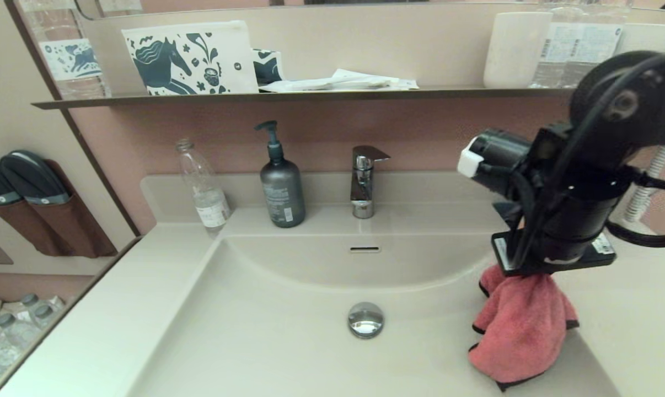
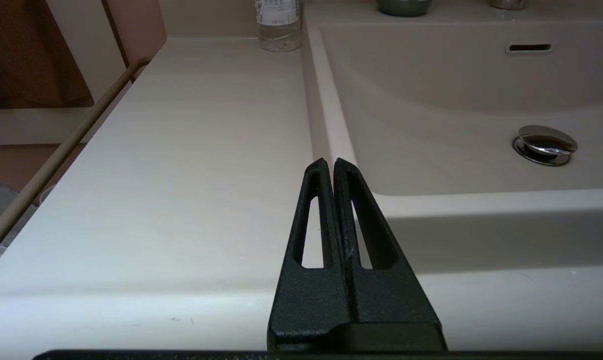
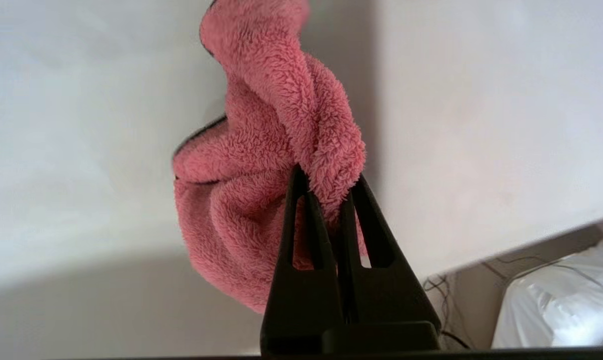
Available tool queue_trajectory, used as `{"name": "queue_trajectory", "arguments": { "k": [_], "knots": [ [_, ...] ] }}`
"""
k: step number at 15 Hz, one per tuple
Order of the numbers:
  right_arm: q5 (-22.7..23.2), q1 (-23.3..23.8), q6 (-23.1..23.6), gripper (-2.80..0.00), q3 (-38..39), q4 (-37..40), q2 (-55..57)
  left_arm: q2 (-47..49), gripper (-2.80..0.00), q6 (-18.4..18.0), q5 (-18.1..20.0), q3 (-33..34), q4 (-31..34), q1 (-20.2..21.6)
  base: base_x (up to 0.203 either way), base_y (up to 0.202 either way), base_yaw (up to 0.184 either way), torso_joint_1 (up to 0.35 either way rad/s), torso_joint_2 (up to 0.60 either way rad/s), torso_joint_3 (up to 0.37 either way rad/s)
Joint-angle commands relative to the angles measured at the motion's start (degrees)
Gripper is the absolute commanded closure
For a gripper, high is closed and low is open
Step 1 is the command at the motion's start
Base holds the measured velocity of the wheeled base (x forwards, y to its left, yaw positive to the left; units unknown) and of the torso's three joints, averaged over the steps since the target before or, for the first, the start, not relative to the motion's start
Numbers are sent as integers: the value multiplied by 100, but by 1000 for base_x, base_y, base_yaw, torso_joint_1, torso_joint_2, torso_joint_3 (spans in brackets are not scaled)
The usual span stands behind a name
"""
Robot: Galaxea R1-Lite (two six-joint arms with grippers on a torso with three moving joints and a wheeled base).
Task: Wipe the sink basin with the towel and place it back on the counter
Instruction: Wipe the sink
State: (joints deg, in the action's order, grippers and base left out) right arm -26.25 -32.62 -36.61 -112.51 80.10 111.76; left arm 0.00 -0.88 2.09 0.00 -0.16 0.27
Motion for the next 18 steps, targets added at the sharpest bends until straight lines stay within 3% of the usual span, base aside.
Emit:
{"name": "queue_trajectory", "arguments": {
  "k": [1,7,12,15,18],
  "knots": [
    [2,262,119,0,1,141,-717,9,0,0,1,0,-2,8,0,0,0,0,0,0],
    [86,1425,769,0,7,289,-1649,9,0,0,1,0,-2,4,0,0,0,0,0,0],
    [800,3003,1724,0,15,287,-2114,9,0,0,1,0,-2,0,0,0,0,0,0,0],
    [1000,3948,2238,0,18,218,-2199,9,0,0,1,0,-2,0,0,0,0,0,0,0],
    [1243,4904,2647,0,68,-276,-2145,9,0,0,1,0,-2,3,0,0,0,0,0,0]
  ]
}}
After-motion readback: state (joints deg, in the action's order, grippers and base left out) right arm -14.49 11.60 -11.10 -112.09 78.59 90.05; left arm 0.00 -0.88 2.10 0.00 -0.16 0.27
